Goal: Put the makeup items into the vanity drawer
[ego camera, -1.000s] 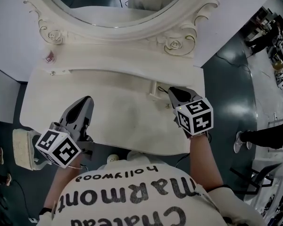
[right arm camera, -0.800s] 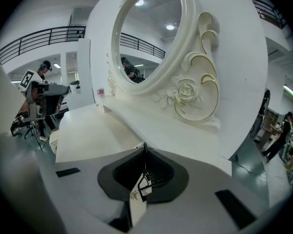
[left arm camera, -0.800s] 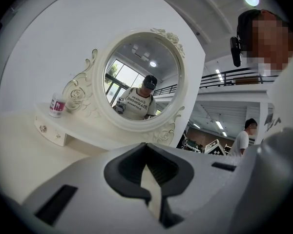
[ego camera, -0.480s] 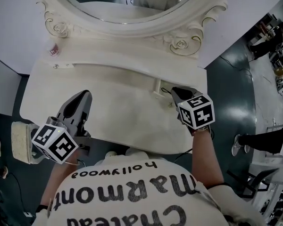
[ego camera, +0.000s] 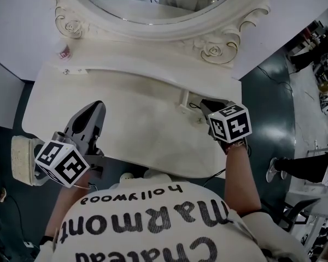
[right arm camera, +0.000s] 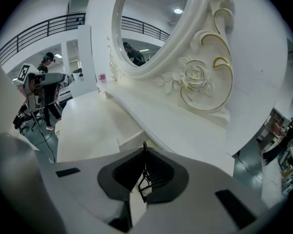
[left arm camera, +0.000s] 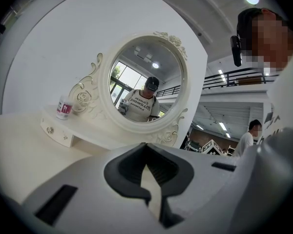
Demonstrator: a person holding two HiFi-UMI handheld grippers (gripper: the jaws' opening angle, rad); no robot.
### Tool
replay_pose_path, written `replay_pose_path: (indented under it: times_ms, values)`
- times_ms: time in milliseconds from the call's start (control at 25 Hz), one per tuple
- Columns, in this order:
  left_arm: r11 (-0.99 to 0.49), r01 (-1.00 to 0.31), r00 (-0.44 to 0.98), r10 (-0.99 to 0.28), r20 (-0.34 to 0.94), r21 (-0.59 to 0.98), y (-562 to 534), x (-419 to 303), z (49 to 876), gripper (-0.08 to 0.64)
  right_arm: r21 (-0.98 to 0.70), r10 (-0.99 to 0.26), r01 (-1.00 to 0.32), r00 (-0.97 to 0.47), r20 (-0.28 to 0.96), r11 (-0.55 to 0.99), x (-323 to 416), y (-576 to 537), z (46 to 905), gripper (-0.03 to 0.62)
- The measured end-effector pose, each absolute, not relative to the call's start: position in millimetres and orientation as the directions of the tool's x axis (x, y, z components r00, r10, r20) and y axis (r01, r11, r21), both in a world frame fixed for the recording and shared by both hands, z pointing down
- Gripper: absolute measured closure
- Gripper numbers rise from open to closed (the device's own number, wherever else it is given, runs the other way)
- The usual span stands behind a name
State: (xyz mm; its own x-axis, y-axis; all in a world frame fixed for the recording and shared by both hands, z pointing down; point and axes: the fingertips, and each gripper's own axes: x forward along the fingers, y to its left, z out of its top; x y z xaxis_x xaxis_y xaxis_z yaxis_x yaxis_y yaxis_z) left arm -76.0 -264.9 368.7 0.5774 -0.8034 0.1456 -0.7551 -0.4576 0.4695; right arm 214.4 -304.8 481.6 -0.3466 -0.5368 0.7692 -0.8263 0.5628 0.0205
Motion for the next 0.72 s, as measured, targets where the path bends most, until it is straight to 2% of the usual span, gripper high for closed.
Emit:
replay_pose_path:
  times_ms: [280,720]
  values:
    - [-0.45,-0.754,0.573,-0.807,0.144,0.479,-266.2,-78.5,370.0,0.552,0.007,-0.475,-0.814,-0.333,0.814,0.581,212.7,-308.6,491.2,0.56]
    - [-0.433,-0.759,0.56,-0.815,0.148,0.487,-270.4,-84.3,374.3,0.552,0.008,-0.448,-0.811,-0.314,0.837,0.585,211.2,-310.5,500.0,0.56]
